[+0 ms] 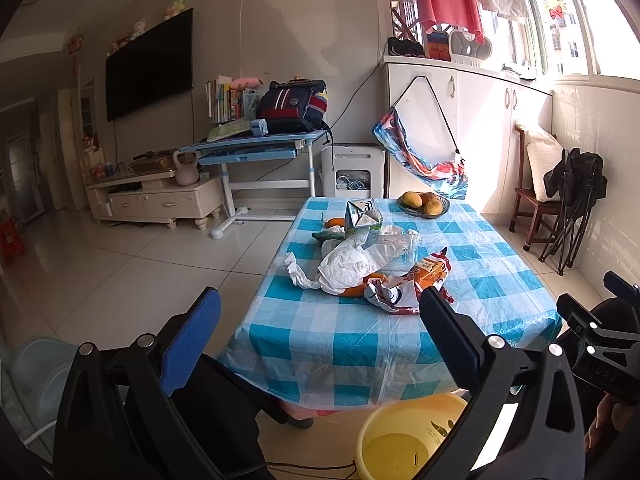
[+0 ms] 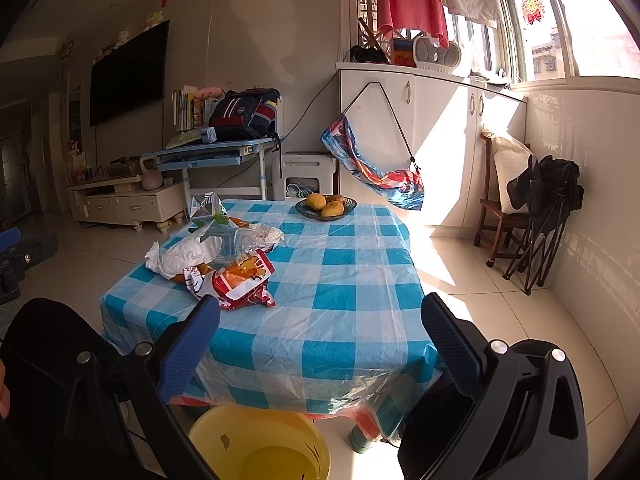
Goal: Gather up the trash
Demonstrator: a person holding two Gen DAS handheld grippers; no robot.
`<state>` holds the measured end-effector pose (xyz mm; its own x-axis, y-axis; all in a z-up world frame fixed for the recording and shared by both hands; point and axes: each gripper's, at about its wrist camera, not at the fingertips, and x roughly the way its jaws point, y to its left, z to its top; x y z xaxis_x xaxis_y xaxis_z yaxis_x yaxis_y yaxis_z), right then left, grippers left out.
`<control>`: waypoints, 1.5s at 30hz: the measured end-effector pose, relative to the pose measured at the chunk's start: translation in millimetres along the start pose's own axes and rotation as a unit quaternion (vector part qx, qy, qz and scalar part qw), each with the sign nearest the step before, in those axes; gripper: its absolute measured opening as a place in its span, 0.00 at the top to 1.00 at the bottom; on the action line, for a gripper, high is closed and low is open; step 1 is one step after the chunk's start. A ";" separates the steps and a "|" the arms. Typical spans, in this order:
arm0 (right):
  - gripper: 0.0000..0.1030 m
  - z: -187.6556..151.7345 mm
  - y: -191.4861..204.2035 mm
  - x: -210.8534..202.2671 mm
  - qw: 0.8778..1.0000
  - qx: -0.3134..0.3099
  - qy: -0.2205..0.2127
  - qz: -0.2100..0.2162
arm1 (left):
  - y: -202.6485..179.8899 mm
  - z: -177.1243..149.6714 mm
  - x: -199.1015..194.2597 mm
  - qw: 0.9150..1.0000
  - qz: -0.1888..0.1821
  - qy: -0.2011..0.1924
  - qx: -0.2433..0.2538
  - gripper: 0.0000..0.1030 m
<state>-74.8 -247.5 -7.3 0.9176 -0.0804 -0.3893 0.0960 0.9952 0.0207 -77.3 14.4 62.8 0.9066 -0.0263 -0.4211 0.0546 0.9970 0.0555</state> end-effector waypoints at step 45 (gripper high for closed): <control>0.06 -0.6 7.4 -0.2 1.000 -0.014 -0.001 -0.019 | -16.8 4.3 -11.4 1.000 0.001 0.020 0.022 0.07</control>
<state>-74.6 -240.1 -7.6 0.9147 -0.1176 -0.3867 0.1195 0.9926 -0.0192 -86.7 -2.3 70.6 0.8892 -0.0213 -0.4571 0.0726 0.9928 0.0949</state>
